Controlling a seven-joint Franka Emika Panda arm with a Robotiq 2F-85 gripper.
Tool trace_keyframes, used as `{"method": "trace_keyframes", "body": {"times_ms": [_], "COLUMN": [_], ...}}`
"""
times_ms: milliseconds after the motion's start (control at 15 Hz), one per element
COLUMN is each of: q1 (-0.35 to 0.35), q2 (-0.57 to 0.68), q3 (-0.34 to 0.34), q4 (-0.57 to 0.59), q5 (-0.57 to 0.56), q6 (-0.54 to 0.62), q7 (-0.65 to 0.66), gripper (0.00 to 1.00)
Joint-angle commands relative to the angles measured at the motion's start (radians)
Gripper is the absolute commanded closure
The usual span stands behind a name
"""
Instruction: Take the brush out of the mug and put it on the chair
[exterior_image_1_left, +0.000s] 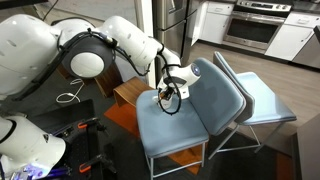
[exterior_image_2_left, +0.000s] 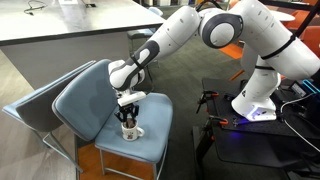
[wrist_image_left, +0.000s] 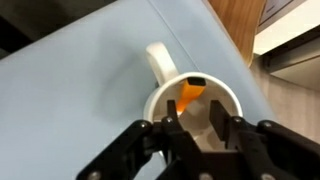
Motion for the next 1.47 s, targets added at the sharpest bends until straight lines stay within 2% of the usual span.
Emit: {"method": "trace_keyframes", "body": {"times_ms": [0,200,267,333,533,600,733,1400], "q1": [-0.002,0.004,0.007,0.010,0.020,0.021,0.024,0.030], "q2": [-0.008,0.002,0.006,0.009,0.015,0.015,0.013,-0.075], "q3": [0.006,0.009,0.011,0.012,0.013,0.013,0.007,-0.011], "q4": [-0.011,0.008,0.017,0.023,0.036,0.036,0.035,-0.011], "q5": [0.001,-0.011,-0.016,-0.022,-0.033,-0.035,-0.045,-0.057], "q6": [-0.002,-0.019,-0.029,-0.036,-0.056,-0.058,-0.064,-0.034], "q7": [0.004,-0.005,-0.009,-0.007,-0.002,-0.001,0.007,0.020], "gripper": [0.56,0.61,0.67,0.65,0.75,0.75,0.95,0.94]}}
